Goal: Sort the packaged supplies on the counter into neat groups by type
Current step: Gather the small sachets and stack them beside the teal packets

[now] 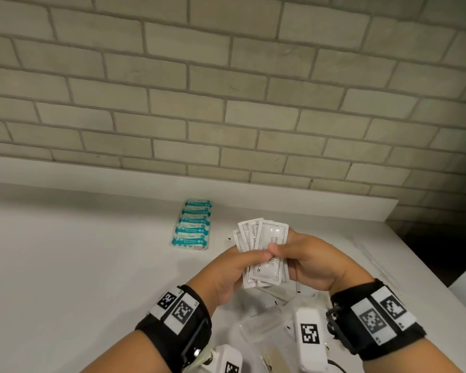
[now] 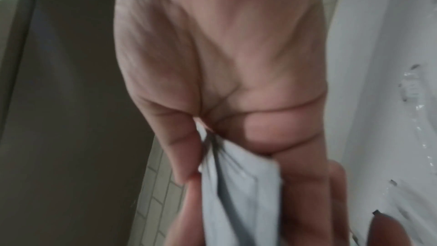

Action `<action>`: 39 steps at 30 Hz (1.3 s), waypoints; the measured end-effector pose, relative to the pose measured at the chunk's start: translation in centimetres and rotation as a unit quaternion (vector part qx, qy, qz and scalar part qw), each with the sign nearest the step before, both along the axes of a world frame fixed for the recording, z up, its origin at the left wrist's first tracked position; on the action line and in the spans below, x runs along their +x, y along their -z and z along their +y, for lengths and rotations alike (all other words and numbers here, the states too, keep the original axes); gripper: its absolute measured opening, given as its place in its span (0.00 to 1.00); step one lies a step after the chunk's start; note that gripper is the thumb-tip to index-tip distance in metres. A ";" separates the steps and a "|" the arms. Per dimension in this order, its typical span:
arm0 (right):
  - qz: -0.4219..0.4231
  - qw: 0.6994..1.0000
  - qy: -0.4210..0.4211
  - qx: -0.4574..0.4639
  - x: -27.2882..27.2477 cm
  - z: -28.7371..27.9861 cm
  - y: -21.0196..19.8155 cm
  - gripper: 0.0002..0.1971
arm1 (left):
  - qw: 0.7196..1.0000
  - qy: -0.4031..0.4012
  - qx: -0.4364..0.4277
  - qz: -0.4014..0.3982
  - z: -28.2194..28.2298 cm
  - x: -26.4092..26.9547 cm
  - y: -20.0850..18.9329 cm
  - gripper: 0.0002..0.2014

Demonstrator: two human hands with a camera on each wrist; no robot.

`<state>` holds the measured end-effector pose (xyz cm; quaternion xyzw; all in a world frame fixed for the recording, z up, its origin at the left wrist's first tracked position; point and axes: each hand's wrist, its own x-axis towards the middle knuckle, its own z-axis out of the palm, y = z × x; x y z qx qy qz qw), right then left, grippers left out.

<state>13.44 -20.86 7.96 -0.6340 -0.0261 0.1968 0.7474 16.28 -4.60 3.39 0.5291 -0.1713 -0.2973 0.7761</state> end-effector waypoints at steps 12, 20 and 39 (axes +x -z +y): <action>-0.018 0.904 0.101 -0.415 -0.7 1.1 -0.6 0.31 | 0.990 -0.051 -0.037 0.125 -1.6 -0.2 0.4 0.12; -0.188 0.857 -0.086 -0.471 -0.7 1.0 -0.6 0.70 | 0.966 -0.035 -0.077 0.244 -1.2 0.7 -0.4 0.35; -0.304 0.742 -0.132 -0.583 0.8 1.8 -1.1 0.68 | 0.952 0.039 -0.134 0.273 -2.6 2.2 -0.6 0.22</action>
